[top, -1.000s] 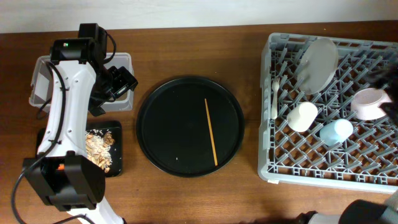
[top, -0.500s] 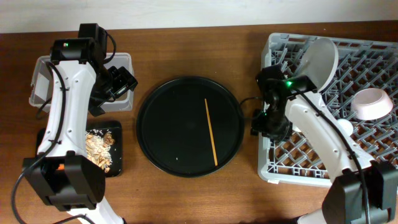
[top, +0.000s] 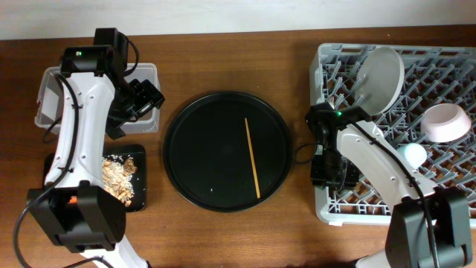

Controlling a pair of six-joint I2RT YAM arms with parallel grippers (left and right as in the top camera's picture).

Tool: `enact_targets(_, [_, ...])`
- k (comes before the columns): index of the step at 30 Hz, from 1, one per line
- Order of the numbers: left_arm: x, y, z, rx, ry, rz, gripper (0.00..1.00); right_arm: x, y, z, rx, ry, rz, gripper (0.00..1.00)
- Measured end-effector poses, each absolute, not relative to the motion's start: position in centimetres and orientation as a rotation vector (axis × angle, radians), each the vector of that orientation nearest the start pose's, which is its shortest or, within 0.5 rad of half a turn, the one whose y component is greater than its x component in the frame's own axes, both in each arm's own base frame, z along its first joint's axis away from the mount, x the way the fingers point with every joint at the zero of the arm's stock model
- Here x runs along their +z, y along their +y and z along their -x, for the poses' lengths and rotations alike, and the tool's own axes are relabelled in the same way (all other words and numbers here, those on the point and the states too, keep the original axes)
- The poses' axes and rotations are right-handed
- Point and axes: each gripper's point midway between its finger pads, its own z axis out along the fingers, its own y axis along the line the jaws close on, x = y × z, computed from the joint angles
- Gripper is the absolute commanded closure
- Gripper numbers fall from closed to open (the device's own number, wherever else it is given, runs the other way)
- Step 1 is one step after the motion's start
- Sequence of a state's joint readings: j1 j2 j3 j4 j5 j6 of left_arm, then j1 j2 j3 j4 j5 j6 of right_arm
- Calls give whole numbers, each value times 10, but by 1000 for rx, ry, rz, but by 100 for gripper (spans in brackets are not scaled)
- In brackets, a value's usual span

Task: Sort waste into correct bins and load items into the dishwasher rack
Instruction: 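Set the pink bowl tilted in the rack's back right corner, then reach the right gripper to the wooden chopstick and grasp it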

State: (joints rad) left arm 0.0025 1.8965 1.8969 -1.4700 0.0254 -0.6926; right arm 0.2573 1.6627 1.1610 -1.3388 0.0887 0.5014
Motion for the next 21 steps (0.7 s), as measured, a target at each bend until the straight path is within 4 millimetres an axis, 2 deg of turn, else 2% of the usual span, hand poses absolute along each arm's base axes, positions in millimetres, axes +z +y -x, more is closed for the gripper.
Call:
enact_targets(4, [179,-3,-374,-89,2872,1038,1,78,29,-215,-438,3305,-409,48])
enact_targets(7, [179,-3,-374,-88,2872,1039,1,88,19,-209,-548,3299,-460,48])
enact_targets(10, [179,-3,-374,-89,2871,1038,1,120,33,-248,-396,3199,-409,47])
enact_targets(11, [179,-3,-374,-89,2872,1038,1,134,47,-265,-252,3172,-359,47])
enact_targets(12, [179,-3,-374,-89,2872,1038,1,147,61,-281,-121,3129,-313,32])
enact_targets(13, [179,-3,-374,-89,2872,1038,1,152,85,-300,86,3071,-222,26])
enact_targets(15, [179,-3,-374,-89,2872,1038,1,160,115,-322,321,2985,-86,25])
enact_targets(16, [179,-3,-374,-89,2872,1038,1,163,128,-331,393,2937,-33,25])
enact_targets(17, [179,-3,-374,-89,2873,1038,1,168,148,-340,455,2874,54,25])
enact_targets(19, [179,-3,-374,-89,2873,1039,1,170,183,-340,474,2821,196,25])
enact_targets(20, [179,-3,-374,-89,2873,1038,1,162,203,-339,464,2811,272,24])
enact_targets(21, [179,-3,-374,-88,2873,1039,1,146,217,-340,438,2827,319,24])
